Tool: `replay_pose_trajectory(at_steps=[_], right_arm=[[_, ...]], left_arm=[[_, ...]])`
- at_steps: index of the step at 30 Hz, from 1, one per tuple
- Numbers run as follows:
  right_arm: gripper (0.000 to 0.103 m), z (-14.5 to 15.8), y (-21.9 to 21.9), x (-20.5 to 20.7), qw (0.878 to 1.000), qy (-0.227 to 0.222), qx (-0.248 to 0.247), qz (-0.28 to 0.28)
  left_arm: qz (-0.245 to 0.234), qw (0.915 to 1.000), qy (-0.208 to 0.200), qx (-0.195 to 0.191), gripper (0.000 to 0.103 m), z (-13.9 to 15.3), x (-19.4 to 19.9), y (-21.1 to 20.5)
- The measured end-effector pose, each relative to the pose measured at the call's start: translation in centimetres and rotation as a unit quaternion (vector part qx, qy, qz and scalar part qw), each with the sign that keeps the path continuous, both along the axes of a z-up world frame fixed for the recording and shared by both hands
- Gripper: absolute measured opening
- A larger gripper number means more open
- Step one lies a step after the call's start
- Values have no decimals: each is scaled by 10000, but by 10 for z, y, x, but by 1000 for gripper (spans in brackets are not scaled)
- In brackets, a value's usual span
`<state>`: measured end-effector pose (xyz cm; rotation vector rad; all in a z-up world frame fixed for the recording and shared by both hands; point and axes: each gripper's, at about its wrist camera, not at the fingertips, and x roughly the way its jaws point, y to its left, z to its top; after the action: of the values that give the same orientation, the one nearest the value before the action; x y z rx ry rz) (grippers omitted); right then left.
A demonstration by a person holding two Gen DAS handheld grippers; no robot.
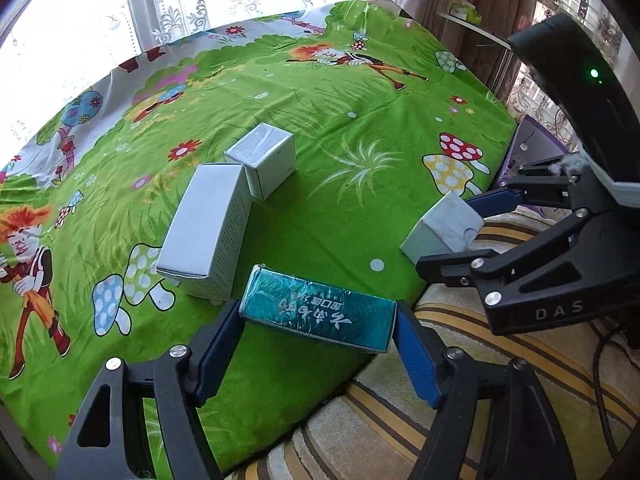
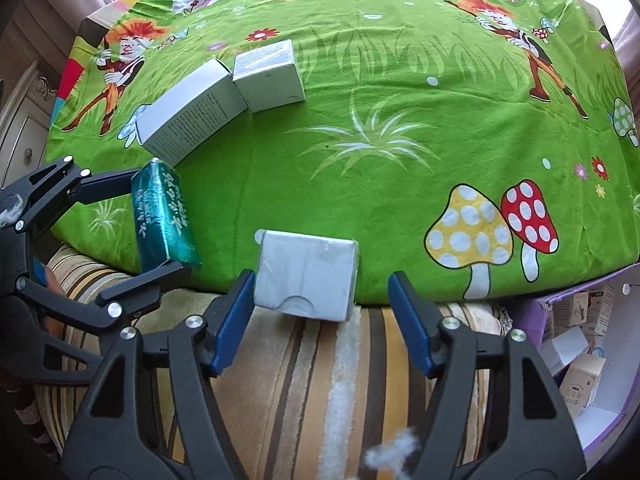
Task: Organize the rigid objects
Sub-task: 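Grasp the teal box with the left tool while the right grasps a small white box, then carry the teal box and white box into the purple box and release both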
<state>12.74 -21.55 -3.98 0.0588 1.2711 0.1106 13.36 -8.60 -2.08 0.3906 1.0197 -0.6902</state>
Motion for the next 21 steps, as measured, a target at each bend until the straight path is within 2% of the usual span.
replay_pose_trajectory(at_steps=[2,4,12,21], right_arm=[[60,-1,1,3,10000,-9,-61,7],[44,-4,2,5,9999,12,-125,29],[44,3,-8,-1,9996,-252,69,-79],[44,21,-29,-16,9971,-659,139,-368]], left_arm=[[110,9999,-19,-63,75,4,-1,1],[239,9996,8,-152,75,8,-1,3],[777,9957,31,-500,74,23,-4,7],[880,9941,-179,-601,74,40,-21,-16]])
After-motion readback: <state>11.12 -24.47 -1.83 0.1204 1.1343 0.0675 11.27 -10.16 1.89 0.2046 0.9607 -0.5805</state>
